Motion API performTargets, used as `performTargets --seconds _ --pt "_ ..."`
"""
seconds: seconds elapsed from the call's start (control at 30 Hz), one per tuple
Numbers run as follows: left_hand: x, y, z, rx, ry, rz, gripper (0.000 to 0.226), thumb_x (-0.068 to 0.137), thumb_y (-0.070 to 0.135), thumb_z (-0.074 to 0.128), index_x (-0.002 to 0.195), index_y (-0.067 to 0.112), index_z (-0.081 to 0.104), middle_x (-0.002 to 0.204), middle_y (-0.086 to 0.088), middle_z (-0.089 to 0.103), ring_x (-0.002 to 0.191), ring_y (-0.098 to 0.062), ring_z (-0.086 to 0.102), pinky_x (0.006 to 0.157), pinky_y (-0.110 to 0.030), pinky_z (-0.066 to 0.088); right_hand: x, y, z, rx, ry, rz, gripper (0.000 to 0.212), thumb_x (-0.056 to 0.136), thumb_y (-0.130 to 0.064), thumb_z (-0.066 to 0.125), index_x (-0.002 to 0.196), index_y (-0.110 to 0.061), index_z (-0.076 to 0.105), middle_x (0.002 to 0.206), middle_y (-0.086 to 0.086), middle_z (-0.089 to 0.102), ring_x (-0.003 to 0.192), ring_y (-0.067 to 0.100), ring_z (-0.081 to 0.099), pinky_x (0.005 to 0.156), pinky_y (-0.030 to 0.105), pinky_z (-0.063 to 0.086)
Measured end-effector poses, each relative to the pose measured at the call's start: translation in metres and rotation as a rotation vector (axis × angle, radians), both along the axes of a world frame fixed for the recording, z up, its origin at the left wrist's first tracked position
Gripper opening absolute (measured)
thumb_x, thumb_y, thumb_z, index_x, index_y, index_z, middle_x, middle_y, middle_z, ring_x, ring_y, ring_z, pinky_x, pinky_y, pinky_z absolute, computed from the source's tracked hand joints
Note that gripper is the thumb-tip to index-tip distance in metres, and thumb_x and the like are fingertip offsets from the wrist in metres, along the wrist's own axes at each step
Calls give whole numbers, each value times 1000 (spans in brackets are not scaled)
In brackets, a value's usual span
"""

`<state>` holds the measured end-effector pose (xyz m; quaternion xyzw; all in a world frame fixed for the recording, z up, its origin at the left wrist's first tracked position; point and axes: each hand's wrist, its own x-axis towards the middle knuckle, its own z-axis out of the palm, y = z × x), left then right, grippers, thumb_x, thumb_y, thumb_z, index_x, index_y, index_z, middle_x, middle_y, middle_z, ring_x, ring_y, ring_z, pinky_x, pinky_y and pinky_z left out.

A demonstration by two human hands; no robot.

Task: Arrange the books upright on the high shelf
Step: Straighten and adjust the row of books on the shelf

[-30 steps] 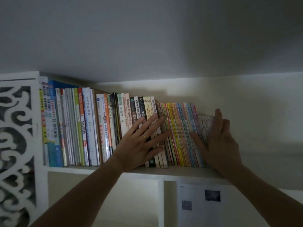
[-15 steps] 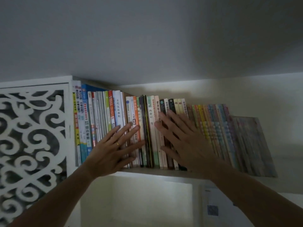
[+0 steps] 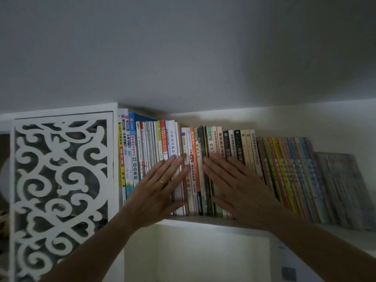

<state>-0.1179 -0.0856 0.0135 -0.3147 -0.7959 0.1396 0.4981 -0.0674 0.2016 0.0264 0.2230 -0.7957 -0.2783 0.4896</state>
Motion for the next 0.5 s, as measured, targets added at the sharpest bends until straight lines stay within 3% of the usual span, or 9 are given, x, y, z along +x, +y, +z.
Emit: performTargets --seconds 0.33,0.5 --pt "10 -7 -5 53 -46 49 79 101 70 30 164 28 8 172 -5 1 158 -24 0 125 -53 18 -8 -18 -9 -10 -60 75 77 99 -58 38 158 -10 26 166 12 25 155 27 18 124 46 16" --pt "27 19 21 162 -40 -24 69 103 63 32 160 25 26 168 -3 23 156 -24 19 124 -51 24 15 -21 58 -369 -2 113 83 96 -55 54 158 -8 26 165 12 26 155 28 18 126 47 11"
